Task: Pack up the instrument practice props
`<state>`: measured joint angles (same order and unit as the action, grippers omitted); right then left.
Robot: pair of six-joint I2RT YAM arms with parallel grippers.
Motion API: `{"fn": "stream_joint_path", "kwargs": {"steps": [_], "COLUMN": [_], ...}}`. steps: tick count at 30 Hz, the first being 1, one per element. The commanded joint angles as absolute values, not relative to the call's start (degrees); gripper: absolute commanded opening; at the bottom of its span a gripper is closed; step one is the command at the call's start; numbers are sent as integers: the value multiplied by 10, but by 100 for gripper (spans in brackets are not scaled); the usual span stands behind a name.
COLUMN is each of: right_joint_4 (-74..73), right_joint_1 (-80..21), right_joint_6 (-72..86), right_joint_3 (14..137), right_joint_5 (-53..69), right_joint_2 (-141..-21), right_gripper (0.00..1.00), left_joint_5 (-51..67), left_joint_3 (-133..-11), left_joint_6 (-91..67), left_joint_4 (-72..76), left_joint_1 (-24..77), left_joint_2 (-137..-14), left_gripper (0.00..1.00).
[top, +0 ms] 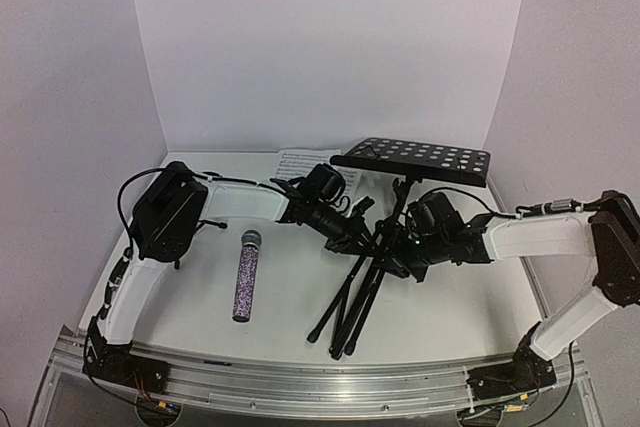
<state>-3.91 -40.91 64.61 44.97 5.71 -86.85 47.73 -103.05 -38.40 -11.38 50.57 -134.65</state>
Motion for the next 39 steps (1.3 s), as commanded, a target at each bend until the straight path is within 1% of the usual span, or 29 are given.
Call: {"fn": "stream_joint_path", "kwargs": {"steps": [1,12,13,16,17,20,25,27,28,32,34,36,38,39], "right_joint_4": [11,24,24,24,24,24,23,23,23,21,8,-24,-47,-55], "right_joint_1": [-392,-362,-360,-351,-348,-344,-342,-341,-340,-339,-339,-339,-339,-339], "right_joint_6": [637,634,631,628,628,628,625,625,625,618,612,602,589,583], "right_joint_3": [443,428,428,423,421,419,422,422,422,428,437,451,466,473], "right_joint_5": [-29,-22,-21,-23,-23,-22,-24,-28,-29,-20,-14,-9,-5,0], "right_joint_2": [-897,-927,-927,-924,-924,-926,-935,-938,-941,-953,-955,-953,-949,-947], "right_gripper": [0,0,0,0,0,0,2,6,10,32,40,45,46,45], "left_joint_5": [502,470,465,443,438,421,404,381,370,343,342,346,352,353], "left_joint_3": [-1047,-1046,-1048,-1054,-1057,-1073,-1059,-1048,-1043,-996,-962,-939,-932,-931], "left_joint_6": [-331,-377,-370,-327,-315,-264,-213,-187,-175,-139,-138,-143,-143,-144], "left_joint_4": [-41,-28,-38,-67,-80,-126,-192,-223,-237,-260,-248,-234,-225,-222], "left_joint_1": [536,536,537,536,536,536,536,536,536,536,536,536,538,540], "left_joint_2": [-1320,-1355,-1354,-1341,-1335,-1322,-1287,-1275,-1269,-1246,-1238,-1236,-1240,-1243], "left_gripper": [0,0,5,27,32,36,46,47,46,46,45,43,39,39]}}
